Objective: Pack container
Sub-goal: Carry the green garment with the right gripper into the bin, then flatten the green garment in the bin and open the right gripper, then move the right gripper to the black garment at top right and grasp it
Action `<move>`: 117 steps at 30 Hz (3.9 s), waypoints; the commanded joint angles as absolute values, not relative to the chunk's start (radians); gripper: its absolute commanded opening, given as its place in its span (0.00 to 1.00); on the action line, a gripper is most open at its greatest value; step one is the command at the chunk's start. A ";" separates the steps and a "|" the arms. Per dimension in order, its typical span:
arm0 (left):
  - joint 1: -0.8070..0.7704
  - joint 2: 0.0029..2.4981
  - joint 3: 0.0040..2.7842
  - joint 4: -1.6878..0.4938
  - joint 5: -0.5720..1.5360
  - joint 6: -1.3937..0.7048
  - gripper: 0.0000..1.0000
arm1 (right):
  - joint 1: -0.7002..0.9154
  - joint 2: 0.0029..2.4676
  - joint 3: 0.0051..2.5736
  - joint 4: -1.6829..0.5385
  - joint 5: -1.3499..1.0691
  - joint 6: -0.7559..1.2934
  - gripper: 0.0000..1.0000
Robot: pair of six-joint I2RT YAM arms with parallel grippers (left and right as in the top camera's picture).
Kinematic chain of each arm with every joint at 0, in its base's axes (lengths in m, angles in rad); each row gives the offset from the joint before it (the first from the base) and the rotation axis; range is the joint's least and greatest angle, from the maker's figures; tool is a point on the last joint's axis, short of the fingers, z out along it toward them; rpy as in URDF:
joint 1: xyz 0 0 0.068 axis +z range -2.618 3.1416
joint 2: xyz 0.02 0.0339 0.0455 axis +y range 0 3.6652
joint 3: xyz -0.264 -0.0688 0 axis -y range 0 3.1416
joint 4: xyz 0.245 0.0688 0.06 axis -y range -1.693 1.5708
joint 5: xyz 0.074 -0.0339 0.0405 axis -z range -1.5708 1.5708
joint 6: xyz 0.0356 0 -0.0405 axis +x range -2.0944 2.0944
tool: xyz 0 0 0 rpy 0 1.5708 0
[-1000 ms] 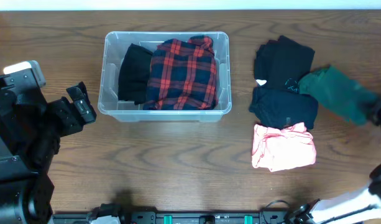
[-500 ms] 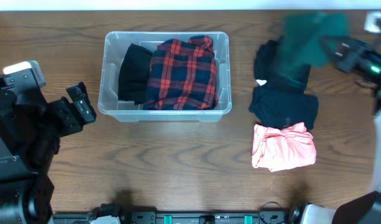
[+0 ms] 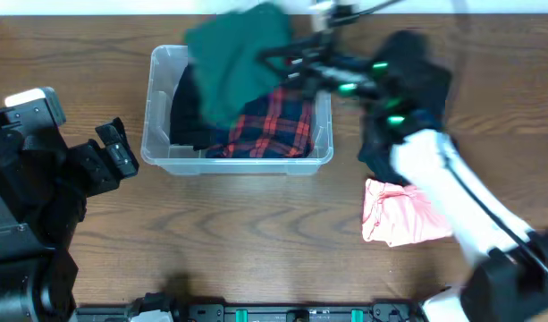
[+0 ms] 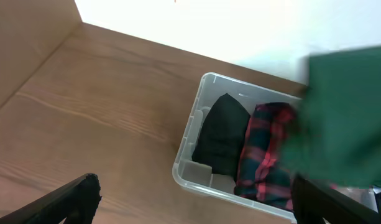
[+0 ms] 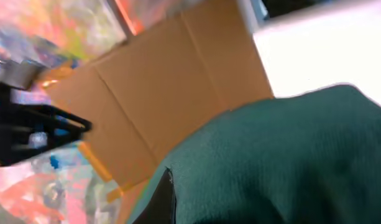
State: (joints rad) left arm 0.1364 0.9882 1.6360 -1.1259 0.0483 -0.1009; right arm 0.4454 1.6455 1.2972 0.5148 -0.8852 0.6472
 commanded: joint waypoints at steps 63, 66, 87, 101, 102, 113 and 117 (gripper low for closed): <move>0.139 0.987 1.642 -1.127 0.040 -0.102 0.98 | 0.551 1.610 1.315 -0.189 -0.403 0.207 0.29; 0.139 0.987 1.642 -1.127 0.040 -0.102 0.98 | 0.563 1.616 1.314 -0.109 -0.484 0.247 0.26; 0.139 0.987 1.642 -1.127 0.040 -0.102 0.98 | 0.656 2.122 1.327 0.095 -0.318 0.362 0.08; 0.139 0.987 1.642 -1.127 0.040 -0.102 0.98 | 0.435 1.635 1.343 -0.290 -0.347 0.232 0.20; 0.139 0.987 1.642 -1.127 0.040 -0.102 0.98 | 0.389 1.600 1.343 -0.322 -0.353 0.233 0.23; 0.139 0.987 1.642 -1.127 0.040 -0.102 0.98 | -0.259 1.563 1.343 -0.613 -0.438 0.237 0.75; 0.139 0.987 1.642 -1.127 0.040 -0.102 0.98 | -0.371 1.673 1.343 -0.569 -0.493 0.219 0.78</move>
